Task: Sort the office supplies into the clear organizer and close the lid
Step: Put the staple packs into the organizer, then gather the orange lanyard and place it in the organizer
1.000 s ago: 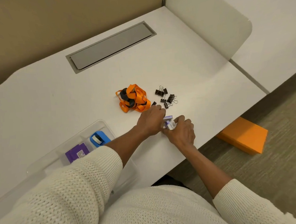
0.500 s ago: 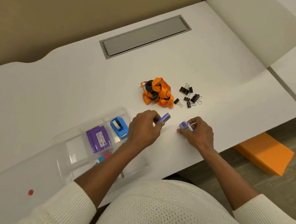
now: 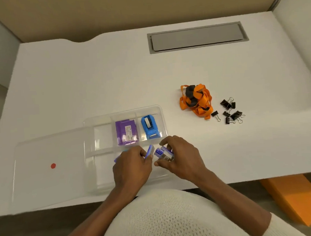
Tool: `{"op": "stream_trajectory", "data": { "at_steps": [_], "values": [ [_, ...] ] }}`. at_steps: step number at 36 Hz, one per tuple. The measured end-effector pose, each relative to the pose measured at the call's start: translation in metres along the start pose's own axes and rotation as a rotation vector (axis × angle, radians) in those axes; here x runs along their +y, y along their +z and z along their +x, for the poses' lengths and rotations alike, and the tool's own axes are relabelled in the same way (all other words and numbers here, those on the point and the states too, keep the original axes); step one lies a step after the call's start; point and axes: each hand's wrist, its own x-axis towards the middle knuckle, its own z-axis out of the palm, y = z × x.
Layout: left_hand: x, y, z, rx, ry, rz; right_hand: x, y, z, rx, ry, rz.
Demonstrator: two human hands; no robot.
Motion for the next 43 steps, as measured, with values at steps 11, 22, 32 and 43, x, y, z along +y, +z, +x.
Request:
{"op": "stream_trajectory", "data": {
  "at_steps": [11,22,32,43],
  "values": [
    [0.0,-0.002,0.0,-0.085,-0.033,0.133,-0.022,0.015,0.003,0.021,-0.117,-0.217],
    [0.033,-0.019,0.029,-0.09,0.189,0.196,0.01,-0.035,0.01,0.098,0.072,0.026],
    [0.112,-0.014,0.113,-0.122,0.55,0.213,0.084,-0.107,0.058,0.277,0.23,-0.068],
    [0.169,0.03,0.179,-0.154,0.763,0.479,0.115,-0.119,0.118,0.085,0.148,-0.345]
  ]
}}
